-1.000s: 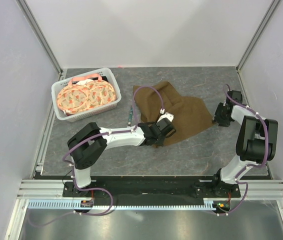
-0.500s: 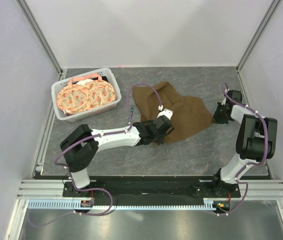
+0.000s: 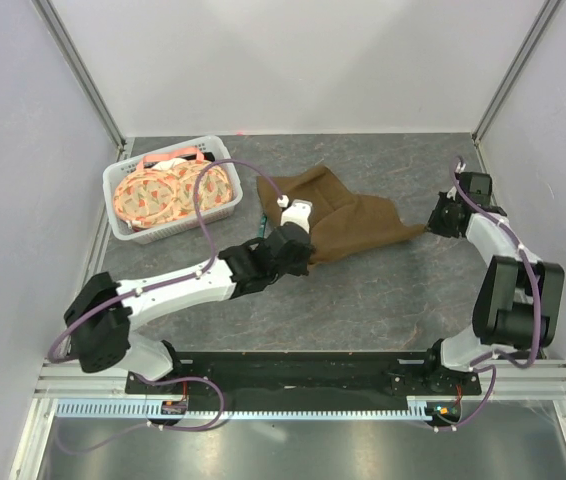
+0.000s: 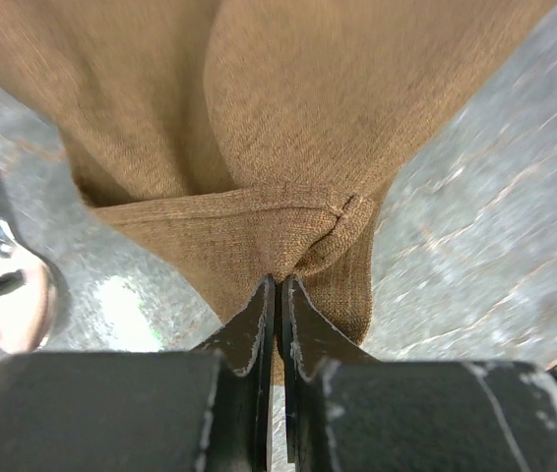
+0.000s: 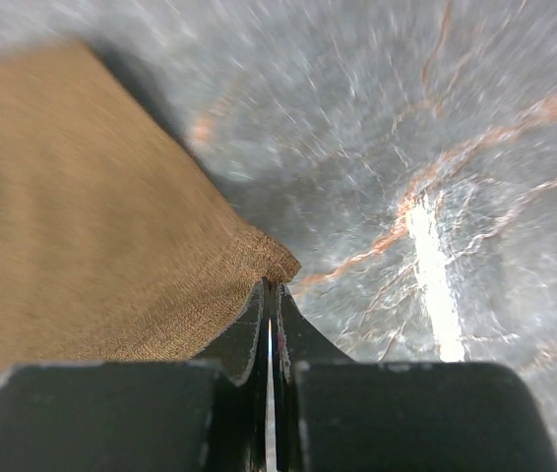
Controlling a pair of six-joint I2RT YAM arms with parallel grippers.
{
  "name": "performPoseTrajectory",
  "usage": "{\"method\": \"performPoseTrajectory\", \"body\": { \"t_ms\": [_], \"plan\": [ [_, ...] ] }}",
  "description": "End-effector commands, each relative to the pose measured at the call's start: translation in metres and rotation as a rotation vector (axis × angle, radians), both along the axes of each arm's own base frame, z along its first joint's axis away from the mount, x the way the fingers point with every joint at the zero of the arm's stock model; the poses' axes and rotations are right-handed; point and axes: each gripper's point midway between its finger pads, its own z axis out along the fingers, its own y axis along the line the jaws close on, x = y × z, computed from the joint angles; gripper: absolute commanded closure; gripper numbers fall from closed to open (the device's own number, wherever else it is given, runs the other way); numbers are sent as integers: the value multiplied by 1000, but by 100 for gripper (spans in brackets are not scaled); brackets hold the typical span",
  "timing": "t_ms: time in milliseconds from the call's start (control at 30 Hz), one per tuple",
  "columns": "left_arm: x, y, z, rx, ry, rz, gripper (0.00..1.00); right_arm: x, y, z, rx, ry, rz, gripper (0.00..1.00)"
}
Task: Fold the napkin, place the utensils inside, and roll it up
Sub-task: Flatten the napkin out
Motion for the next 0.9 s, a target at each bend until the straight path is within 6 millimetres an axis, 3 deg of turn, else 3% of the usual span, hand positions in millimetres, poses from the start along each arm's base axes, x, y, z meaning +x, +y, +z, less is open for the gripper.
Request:
{"method": "performPoseTrajectory", "body": {
  "t_ms": [0,33,100,367,533,767,867],
  "plan": [
    [15,19,39,-112,-90,111,95,16,-15,56,-60,-155,-55,100],
    [14,17,45,-137,-95,88,94,16,-15,58,-62,-158,-54,100],
    [13,19,36,-133,-85,76,94,14,-15,58,-63,-154,-52,100],
    [-10,0,-15,-150,42,-52,89,-13,-14,10,-74,-44,-50,100],
    [-19,-5,-30,-193,94,-67,81,-24,-14,-9,-77,-1,-52,100],
    [-30,-15,-51,-221,166,-102,74,-23,-12,-13,-72,8,-44,100],
    [-30,-19,-54,-229,171,-107,78,-24,-12,-13,-70,11,-42,100]
  ]
}}
